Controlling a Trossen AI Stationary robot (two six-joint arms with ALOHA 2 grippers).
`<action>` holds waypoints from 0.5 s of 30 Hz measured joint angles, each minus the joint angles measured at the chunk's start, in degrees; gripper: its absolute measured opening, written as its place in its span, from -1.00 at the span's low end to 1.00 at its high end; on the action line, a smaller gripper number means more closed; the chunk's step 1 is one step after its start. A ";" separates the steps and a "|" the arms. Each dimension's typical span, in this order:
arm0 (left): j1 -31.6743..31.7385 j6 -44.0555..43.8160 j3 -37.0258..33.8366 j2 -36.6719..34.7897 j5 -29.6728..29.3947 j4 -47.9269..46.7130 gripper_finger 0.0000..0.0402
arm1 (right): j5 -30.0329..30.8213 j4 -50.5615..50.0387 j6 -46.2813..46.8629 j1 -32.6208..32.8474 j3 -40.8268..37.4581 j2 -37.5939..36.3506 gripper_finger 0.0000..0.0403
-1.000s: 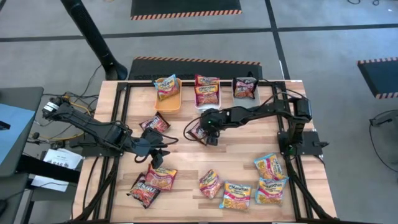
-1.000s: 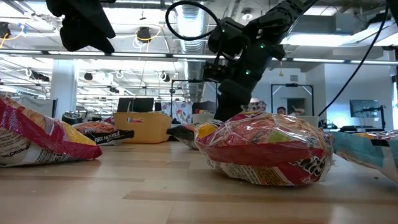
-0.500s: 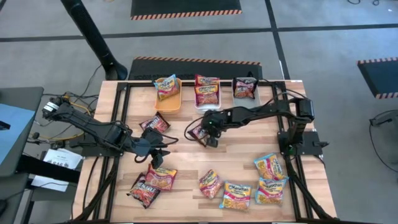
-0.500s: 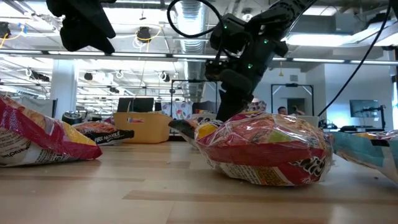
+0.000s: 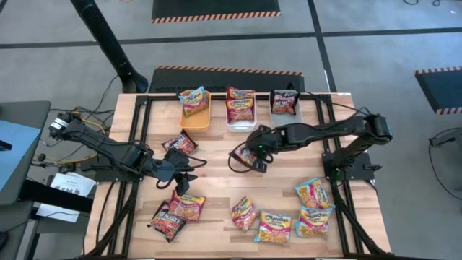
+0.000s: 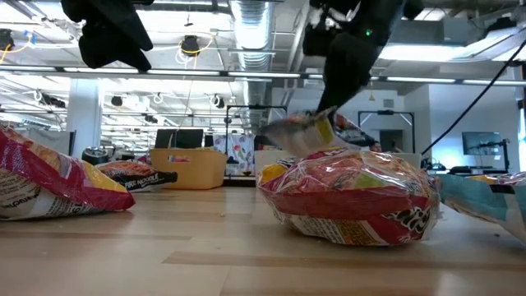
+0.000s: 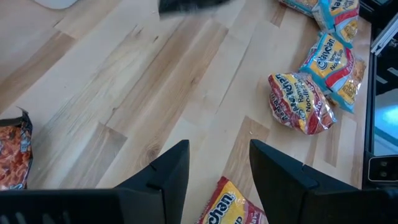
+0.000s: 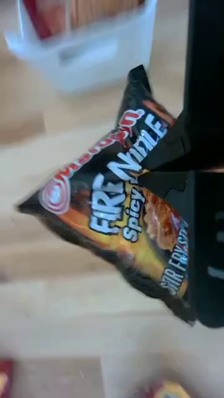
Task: Sort Maruchan noodles
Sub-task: Put the black noodle pack into the gray bin
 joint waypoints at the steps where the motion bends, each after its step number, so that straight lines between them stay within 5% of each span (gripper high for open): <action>1: 0.00 -0.11 0.00 0.00 0.02 -0.04 -0.23 | 1.60 -0.97 0.24 0.13 0.00 -1.11 -0.98; 15: -0.02 -0.23 0.02 0.00 0.03 -0.17 -0.23 | 34.02 -12.05 12.48 -2.57 0.13 -11.78 -0.98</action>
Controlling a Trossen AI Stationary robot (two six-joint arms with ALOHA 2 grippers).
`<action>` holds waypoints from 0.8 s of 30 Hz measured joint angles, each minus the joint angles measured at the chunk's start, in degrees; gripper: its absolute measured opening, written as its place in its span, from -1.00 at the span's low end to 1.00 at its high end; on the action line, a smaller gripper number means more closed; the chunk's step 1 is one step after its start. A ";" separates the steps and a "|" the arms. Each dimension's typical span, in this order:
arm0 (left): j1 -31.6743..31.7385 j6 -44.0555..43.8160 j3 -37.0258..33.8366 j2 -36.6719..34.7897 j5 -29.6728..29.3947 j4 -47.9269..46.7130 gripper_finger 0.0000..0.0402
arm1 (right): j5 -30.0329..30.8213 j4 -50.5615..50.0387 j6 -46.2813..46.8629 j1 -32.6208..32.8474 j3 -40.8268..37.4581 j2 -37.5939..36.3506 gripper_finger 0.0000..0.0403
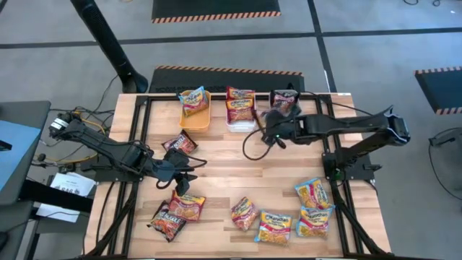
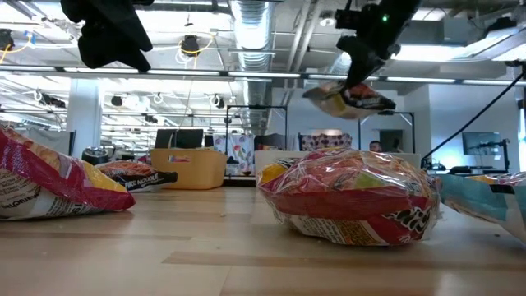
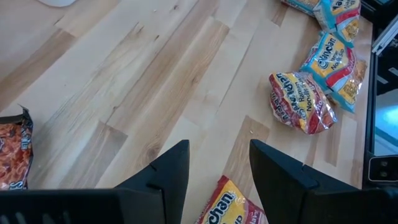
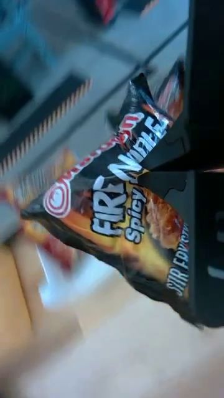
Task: Sort Maruchan noodles
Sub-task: Put the black noodle pack into the gray bin
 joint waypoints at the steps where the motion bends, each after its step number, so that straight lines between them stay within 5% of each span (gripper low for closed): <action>1: 0.00 0.10 0.00 0.00 0.01 0.06 -0.23 | 2.70 -0.47 1.70 -0.28 -0.37 -0.30 -0.98; 12: 0.00 1.30 0.00 0.00 0.00 0.04 -0.23 | 17.90 -0.88 15.62 -6.84 -9.38 -0.56 -0.98; 17: 0.00 2.05 0.00 0.00 0.00 0.04 -0.23 | 18.62 0.41 19.60 -10.14 -13.03 -0.54 -0.98; 24: 0.00 2.05 0.00 0.00 0.00 0.07 -0.23 | 16.37 12.43 9.49 -13.67 -16.22 -0.54 -0.98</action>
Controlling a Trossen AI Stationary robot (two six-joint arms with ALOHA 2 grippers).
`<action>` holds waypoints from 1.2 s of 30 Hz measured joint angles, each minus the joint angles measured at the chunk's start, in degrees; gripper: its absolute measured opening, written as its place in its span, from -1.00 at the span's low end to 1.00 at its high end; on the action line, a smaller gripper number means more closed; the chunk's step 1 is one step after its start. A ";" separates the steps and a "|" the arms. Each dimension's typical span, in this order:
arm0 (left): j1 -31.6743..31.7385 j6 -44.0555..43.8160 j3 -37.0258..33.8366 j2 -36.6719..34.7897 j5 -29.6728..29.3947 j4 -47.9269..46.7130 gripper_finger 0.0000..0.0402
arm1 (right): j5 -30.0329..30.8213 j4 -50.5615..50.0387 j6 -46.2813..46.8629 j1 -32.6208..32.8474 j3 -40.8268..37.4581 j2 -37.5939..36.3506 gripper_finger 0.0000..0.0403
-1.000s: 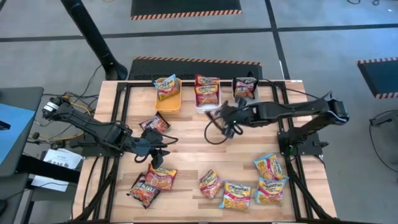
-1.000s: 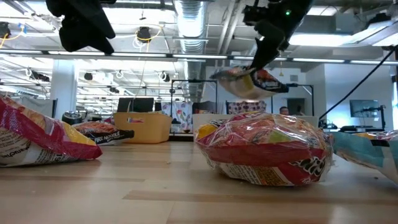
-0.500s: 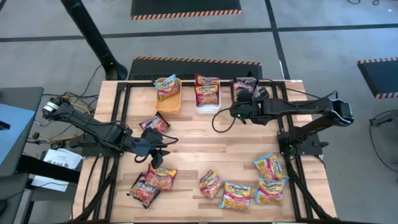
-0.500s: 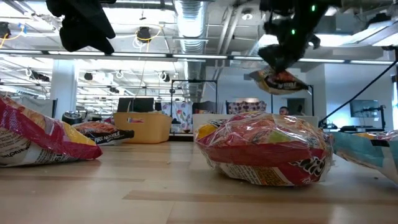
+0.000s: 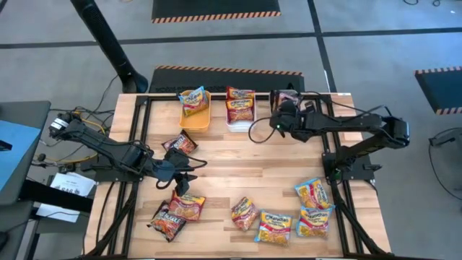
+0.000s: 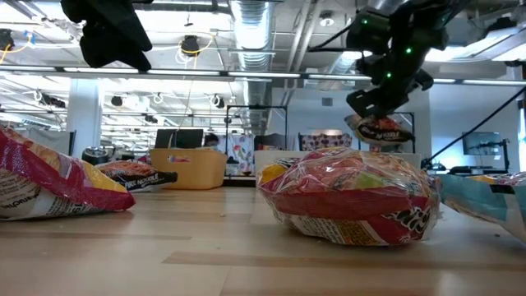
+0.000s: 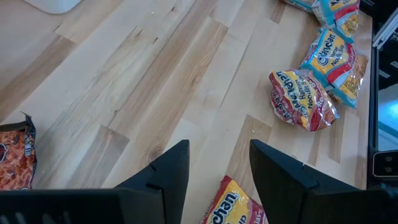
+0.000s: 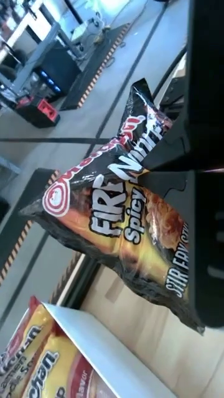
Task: Sort Maruchan noodles
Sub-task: Put the black noodle pack into the gray bin
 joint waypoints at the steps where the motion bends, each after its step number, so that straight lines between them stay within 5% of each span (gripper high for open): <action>1: 0.00 0.01 0.00 0.00 0.00 0.00 -0.23 | -0.96 0.54 -1.05 -0.86 0.00 0.00 -0.98; 9: 0.02 1.58 0.00 0.00 -0.01 0.04 -0.23 | -6.80 5.53 -6.33 -5.99 0.00 4.96 -0.98; 20: 0.04 2.60 0.00 0.00 -0.01 0.13 -0.23 | -6.90 6.61 -7.75 -8.02 0.00 13.72 -0.96; 36: 0.02 2.40 0.00 0.00 -0.01 0.13 -0.23 | -13.20 7.13 -10.55 -10.58 1.79 15.91 -0.52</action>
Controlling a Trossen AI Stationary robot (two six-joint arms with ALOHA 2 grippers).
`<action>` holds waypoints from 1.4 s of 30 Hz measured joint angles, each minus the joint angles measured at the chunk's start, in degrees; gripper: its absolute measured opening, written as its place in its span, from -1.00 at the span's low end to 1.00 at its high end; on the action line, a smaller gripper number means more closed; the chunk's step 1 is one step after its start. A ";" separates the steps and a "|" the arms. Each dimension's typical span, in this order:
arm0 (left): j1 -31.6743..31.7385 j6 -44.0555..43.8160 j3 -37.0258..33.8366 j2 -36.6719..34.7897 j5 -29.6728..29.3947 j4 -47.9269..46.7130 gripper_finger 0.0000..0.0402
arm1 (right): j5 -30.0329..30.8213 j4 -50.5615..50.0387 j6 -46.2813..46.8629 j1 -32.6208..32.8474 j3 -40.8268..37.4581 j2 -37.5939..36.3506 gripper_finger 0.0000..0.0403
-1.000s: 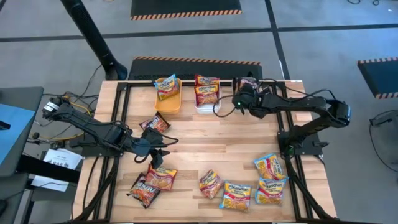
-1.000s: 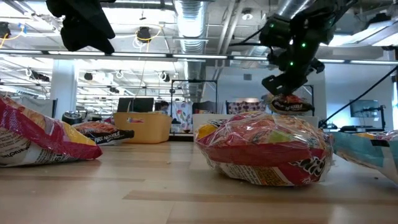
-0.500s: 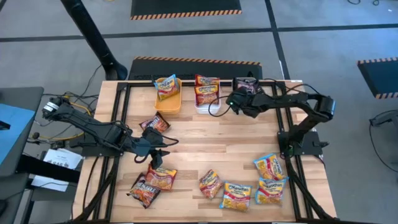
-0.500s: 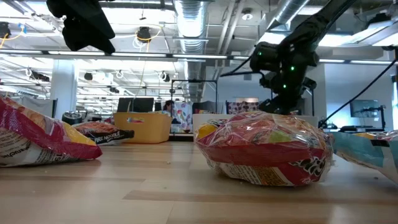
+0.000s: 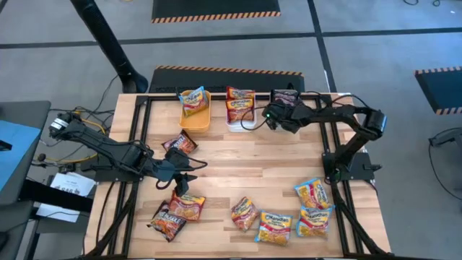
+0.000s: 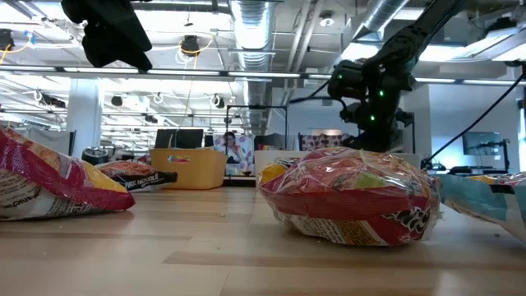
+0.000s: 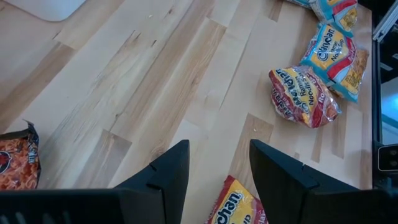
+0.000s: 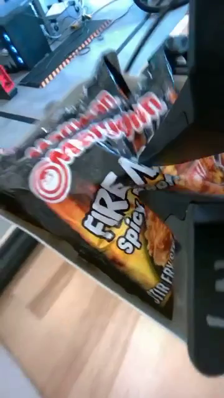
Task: Sort Maruchan noodles
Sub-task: Put the black noodle pack into the gray bin, then put the blue noodle pack into the orange bin
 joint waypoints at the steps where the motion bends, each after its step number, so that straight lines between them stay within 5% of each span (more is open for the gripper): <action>1: 0.00 -0.21 0.00 0.00 -0.01 0.00 -0.23 | 0.01 -0.80 -0.28 0.03 0.41 -0.43 -0.49; 21: 0.00 0.18 -0.02 0.00 0.00 -0.04 -0.23 | -0.01 -10.47 -3.17 4.17 4.77 -14.37 -0.28; 33: 0.00 0.18 -0.02 0.00 0.49 -0.11 -0.23 | -9.06 -10.24 -4.40 12.29 6.82 -24.32 -0.26; 42: 0.34 1.72 -0.02 0.00 -0.10 -0.17 -0.18 | -9.14 -10.36 -4.63 20.19 9.32 -27.63 -0.06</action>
